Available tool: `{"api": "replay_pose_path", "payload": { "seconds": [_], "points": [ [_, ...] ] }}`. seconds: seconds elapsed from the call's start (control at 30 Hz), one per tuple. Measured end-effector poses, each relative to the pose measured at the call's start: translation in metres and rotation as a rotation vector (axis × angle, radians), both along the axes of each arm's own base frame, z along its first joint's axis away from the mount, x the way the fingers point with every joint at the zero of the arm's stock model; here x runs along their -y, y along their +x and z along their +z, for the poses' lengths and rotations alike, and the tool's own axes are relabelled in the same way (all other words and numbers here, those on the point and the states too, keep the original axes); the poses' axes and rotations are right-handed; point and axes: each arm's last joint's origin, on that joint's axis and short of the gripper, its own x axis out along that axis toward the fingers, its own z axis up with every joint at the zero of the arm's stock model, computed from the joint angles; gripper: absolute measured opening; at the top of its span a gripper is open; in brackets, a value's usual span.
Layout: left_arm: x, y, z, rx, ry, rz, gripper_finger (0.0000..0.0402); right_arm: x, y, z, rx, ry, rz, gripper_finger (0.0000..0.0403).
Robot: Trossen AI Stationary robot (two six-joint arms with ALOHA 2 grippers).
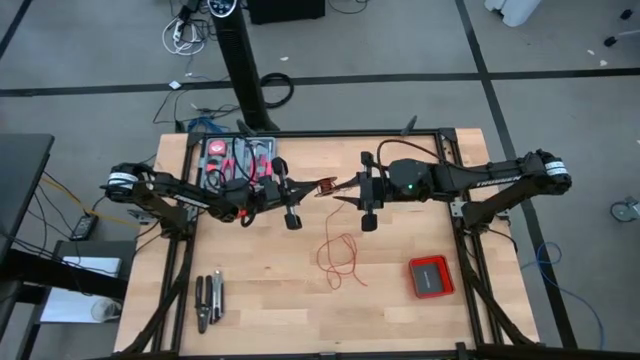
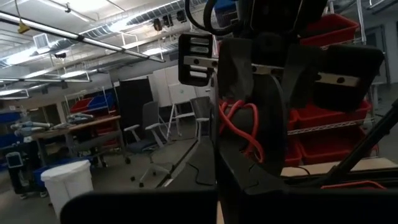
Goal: Coil cords
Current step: Coil the red wire onto the spool
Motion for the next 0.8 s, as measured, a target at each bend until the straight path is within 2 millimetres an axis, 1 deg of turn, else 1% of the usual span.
{"api": "replay_pose_path", "payload": {
  "seconds": [0.13,0.33,0.4,0.47,0.5,0.7,0.8],
  "points": [
    [0.0,0.001,0.002,0.005,-0.002,0.004,0.0,0.001,0.0,0.0,0.002,-0.008,-0.004,0.0093],
    [-0.001,0.004,0.007,0.021,-0.011,0.024,0.0,0.009,0.001,0.0,0.002,-0.011,-0.041,0.0082],
    [-0.001,0.004,0.007,0.02,-0.015,0.029,0.0,0.011,0.003,-0.002,-0.005,-0.024,-0.081,0.0061],
    [-0.001,0.004,0.006,0.009,-0.029,0.031,0.0,0.013,0.004,-0.006,-0.034,-0.041,-0.076,0.0021],
    [-0.001,0.004,0.005,0.001,-0.031,0.032,0.0,0.013,0.006,-0.008,-0.044,-0.049,-0.071,0.0012],
    [-0.003,0.004,0.003,-0.018,-0.05,0.075,0.0,0.014,0.01,-0.012,-0.053,-0.045,-0.097,0.0004],
    [-0.003,0.002,0.004,-0.014,-0.062,0.091,0.0011,0.014,0.009,-0.011,-0.044,-0.044,-0.118,0.0003]
  ]
}}
